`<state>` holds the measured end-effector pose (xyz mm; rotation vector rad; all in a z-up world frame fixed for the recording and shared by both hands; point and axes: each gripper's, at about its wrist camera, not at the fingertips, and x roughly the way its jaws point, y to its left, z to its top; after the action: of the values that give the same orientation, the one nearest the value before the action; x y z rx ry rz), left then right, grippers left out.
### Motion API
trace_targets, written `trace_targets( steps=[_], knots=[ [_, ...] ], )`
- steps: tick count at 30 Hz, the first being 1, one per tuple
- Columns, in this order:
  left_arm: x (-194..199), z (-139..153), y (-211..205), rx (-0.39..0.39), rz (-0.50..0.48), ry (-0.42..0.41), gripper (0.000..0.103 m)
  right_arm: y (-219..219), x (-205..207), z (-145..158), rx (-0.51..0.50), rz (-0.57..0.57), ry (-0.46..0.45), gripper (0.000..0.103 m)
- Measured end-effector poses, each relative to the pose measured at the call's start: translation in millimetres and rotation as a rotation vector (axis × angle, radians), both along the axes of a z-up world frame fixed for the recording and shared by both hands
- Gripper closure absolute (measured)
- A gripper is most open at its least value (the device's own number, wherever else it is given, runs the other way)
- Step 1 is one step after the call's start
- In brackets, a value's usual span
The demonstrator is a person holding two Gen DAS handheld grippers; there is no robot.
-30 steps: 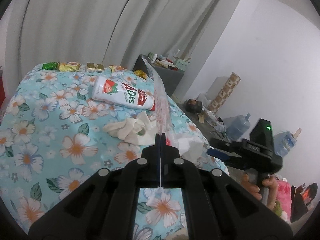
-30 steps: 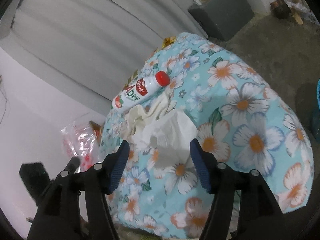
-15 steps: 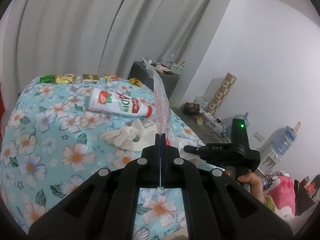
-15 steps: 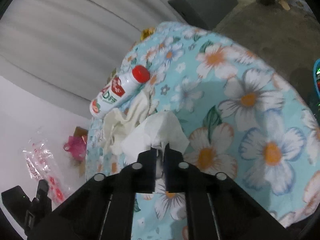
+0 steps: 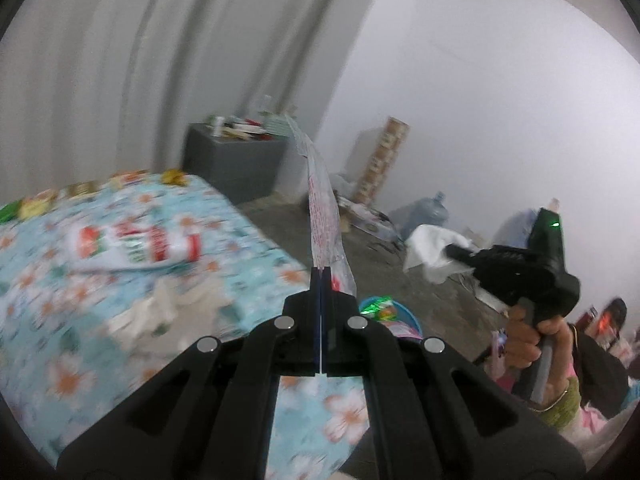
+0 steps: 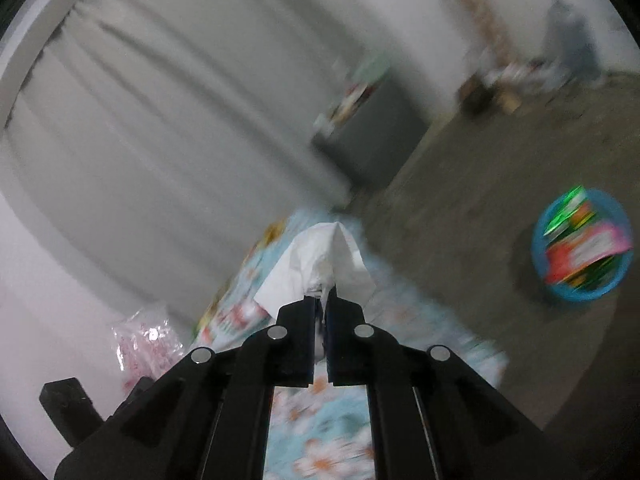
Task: Collect trash
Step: 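Carry the clear bag in the left gripper while the right carries the tissue to the wastebasket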
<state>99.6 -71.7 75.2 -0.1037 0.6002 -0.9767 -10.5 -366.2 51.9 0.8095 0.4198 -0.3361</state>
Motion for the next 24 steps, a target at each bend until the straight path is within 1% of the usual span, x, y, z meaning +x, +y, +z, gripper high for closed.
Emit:
trace_targets(
  steps=[3,6,8,9,11,12,14,17,20,23,24],
  knots=[
    [2.7,3.5,-46.5,0.026,-0.086,-0.014,0.103,-26.4,-33.1,-1.4,-0.029,-0.123,0.022,0.098],
    [5.8,-0.6,-105.3,0.069,-0.185,-0.003,0.103,-55.3,-62.1,-16.9,-0.002,-0.226,0.048,0.098],
    [8.8,-8.3,-143.8,0.111,-0.233,0.019,0.103,-74.9,-75.1,-32.7,0.038,-0.279,0.057,0.098],
    [9.6,-15.9,-171.4,0.146,-0.264,0.036,0.103,-82.5,-80.0,-40.1,0.052,-0.296,0.063,0.098],
    [9.5,-30.5,-210.8,0.189,-0.304,0.06,0.103,-96.0,-89.2,-54.1,0.076,-0.328,0.083,0.098],
    [9.9,-43.3,-239.4,0.222,-0.33,0.087,0.103,-105.2,-90.6,-65.2,0.096,-0.342,0.095,0.098],
    [10.2,-61.8,-272.9,0.264,-0.357,0.118,0.103,-122.7,-93.9,-83.7,0.127,-0.367,0.118,0.098],
    [11.7,-101.7,-335.9,0.341,-0.397,0.169,0.103,-146.7,-94.1,-108.3,0.166,-0.389,0.148,0.098],
    [15.9,-133.9,-381.7,0.398,-0.426,0.218,0.103,-167.8,-96.9,-132.7,0.207,-0.421,0.169,0.098],
    [20.5,-177.9,-437.8,0.472,-0.438,0.304,0.103,-179.9,-105.5,-153.3,0.239,-0.444,0.171,0.098],
    [18.6,-187.6,-446.7,0.486,-0.434,0.324,0.103,-182.0,-108.1,-159.2,0.246,-0.445,0.171,0.098]
  ],
)
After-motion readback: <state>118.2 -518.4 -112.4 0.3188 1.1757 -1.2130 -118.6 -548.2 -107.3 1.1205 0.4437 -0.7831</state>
